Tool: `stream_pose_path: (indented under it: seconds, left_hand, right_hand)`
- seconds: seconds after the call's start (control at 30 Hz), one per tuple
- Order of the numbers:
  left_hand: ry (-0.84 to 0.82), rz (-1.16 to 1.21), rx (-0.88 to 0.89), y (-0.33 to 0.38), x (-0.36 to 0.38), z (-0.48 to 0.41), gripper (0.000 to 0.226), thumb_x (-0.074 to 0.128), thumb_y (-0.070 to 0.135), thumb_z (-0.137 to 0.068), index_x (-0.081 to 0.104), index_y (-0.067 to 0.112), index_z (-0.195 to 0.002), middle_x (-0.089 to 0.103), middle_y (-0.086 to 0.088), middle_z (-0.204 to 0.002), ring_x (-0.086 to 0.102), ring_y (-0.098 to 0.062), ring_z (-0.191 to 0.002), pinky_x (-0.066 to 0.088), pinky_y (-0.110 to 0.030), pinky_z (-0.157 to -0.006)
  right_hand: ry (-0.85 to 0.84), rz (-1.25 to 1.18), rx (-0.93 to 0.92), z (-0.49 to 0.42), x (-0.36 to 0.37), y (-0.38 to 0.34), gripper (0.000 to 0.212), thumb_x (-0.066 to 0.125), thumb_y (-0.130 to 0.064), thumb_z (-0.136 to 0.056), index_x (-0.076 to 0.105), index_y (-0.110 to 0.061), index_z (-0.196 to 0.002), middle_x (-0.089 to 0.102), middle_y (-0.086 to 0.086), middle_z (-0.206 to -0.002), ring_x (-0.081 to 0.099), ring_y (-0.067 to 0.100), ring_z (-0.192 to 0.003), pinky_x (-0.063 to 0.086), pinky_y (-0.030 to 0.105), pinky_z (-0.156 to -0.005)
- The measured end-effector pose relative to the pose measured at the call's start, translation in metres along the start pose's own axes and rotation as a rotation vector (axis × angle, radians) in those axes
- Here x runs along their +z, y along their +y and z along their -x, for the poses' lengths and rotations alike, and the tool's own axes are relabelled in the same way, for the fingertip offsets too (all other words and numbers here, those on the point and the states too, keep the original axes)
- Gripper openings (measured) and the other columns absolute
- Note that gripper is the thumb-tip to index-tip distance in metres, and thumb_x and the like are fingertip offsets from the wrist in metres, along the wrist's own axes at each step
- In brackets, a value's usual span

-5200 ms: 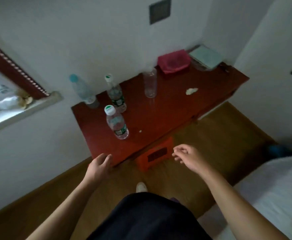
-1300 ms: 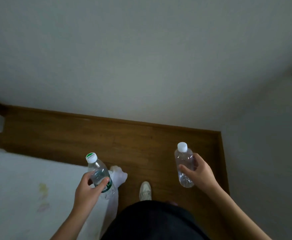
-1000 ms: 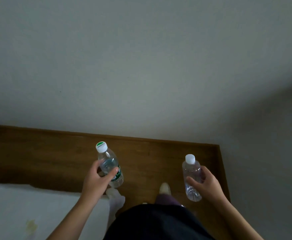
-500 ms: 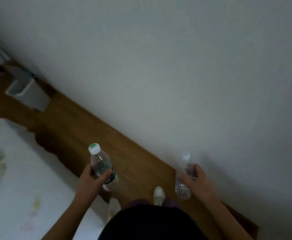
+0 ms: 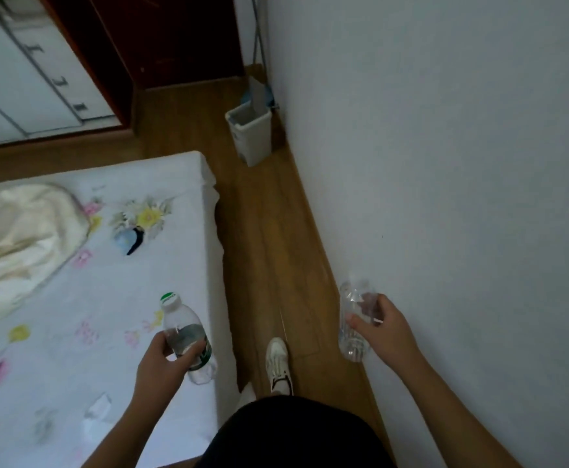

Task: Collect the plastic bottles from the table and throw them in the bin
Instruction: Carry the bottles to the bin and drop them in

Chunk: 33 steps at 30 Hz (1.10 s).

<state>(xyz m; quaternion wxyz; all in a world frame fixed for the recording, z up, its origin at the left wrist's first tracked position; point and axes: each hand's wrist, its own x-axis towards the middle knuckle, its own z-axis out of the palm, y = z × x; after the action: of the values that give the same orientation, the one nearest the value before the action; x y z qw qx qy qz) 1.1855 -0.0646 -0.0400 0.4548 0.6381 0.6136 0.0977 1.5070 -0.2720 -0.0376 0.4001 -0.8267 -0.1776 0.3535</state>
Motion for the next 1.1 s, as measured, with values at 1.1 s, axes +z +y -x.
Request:
stream_pose_path:
  seconds: [1.1]
  left_hand:
    - [0.288,0.191,-0.140,0.251,-0.015,-0.401,0.046,0.084,0.040,-0.078,0.061,0.026,-0.115,0.070,0.008,-0.107,0.066,-0.014,-0.103,0.050,-0.034,-0.087]
  right_hand:
    - [-0.286,0.209,-0.144,-0.509,0.078,-0.323,0.061,0.079,-0.045,-0.076,0.058,-0.019,-0.127,0.068,0.001,-0.119,0.065,0.020,-0.108,0.054,0.041,-0.093]
